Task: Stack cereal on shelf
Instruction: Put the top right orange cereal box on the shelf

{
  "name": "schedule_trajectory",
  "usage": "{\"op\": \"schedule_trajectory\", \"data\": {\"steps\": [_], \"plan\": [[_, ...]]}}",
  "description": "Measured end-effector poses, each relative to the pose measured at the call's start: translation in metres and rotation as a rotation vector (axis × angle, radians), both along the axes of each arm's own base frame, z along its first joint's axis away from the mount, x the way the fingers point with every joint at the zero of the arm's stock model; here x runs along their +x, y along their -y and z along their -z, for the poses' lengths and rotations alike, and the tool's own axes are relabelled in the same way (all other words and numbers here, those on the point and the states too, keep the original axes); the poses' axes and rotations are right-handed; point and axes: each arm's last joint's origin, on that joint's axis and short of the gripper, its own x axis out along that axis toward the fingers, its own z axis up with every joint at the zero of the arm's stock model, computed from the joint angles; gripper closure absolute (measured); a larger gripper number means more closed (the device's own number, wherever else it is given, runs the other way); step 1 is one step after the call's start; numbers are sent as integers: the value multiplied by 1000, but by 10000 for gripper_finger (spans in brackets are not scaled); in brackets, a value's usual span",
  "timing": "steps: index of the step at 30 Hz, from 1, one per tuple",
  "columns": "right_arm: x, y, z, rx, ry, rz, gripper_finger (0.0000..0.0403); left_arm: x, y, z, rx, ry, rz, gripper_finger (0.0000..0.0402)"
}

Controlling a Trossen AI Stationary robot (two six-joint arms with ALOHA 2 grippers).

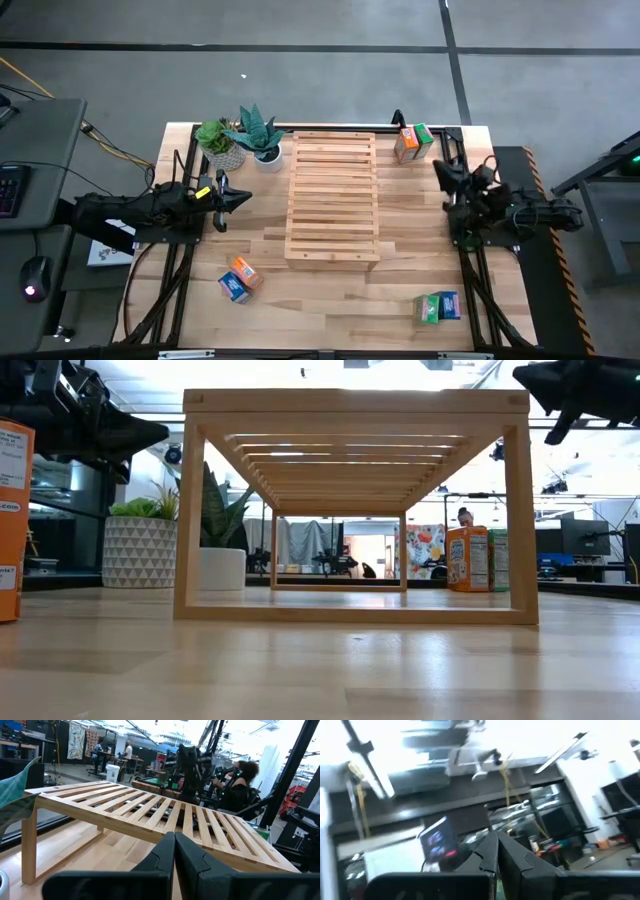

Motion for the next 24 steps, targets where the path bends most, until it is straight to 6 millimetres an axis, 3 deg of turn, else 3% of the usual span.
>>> {"op": "schedule_trajectory", "data": {"steps": [4,7,13,19,24], "plan": [[10,3,-1,34,-69,30,402,0,0,0,0,0,0,398],[20,8,-12,94,-116,90,402,0,0,0,0,0,0,398],[52,31,-44,223,-530,478,385,0,0,0,0,0,0,398],[74,68,-59,413,-918,703,282,0,0,0,0,0,0,398],[86,103,-39,578,-1103,757,176,0,0,0,0,0,0,398]]}}
